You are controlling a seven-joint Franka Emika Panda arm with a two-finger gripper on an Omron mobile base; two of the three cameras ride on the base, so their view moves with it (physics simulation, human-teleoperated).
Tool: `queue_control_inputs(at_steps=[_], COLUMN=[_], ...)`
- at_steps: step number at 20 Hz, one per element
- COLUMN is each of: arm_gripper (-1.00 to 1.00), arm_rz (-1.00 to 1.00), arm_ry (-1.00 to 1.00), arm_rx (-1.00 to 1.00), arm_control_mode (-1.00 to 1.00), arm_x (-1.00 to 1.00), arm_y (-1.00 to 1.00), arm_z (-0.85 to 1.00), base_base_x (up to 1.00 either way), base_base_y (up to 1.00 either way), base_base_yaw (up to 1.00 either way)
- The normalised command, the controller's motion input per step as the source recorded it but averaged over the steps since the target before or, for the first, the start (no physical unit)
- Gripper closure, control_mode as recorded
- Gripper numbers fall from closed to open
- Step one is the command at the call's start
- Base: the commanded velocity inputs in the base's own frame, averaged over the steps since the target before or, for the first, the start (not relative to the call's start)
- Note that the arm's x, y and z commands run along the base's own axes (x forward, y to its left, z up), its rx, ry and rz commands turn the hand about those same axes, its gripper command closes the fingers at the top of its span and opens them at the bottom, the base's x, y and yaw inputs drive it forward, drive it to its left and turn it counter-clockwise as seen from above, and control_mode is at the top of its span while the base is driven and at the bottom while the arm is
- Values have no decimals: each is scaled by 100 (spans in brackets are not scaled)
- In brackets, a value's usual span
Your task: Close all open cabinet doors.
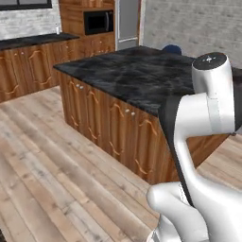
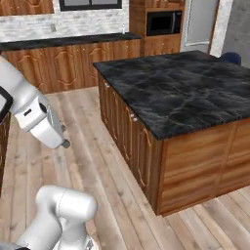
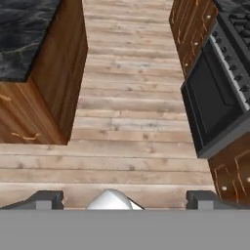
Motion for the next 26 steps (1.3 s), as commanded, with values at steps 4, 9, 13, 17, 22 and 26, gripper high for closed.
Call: queue_control_inputs(at_steps=[4, 9, 13, 17, 22, 26], arm_gripper=[-100, -100, -100, -100, -100, -100], arm_rz=[0, 0, 0, 0, 0, 0], arm_ry=[0, 0, 0, 0, 0, 0], arm_rx=[0, 0, 0, 0, 0, 0], arm_control_mode=[100, 100, 100, 100, 100, 100], arm_x=[0, 0, 0, 0, 0, 0], arm_y=[0, 0, 0, 0, 0, 0], arm_z=[0, 0, 0, 0, 0, 0], base_base_x=[85, 100, 100, 100, 100, 100], base_base_y=[34, 91, 100, 100, 100, 100], base_base_yaw=[-39, -35, -23, -9, 0, 0])
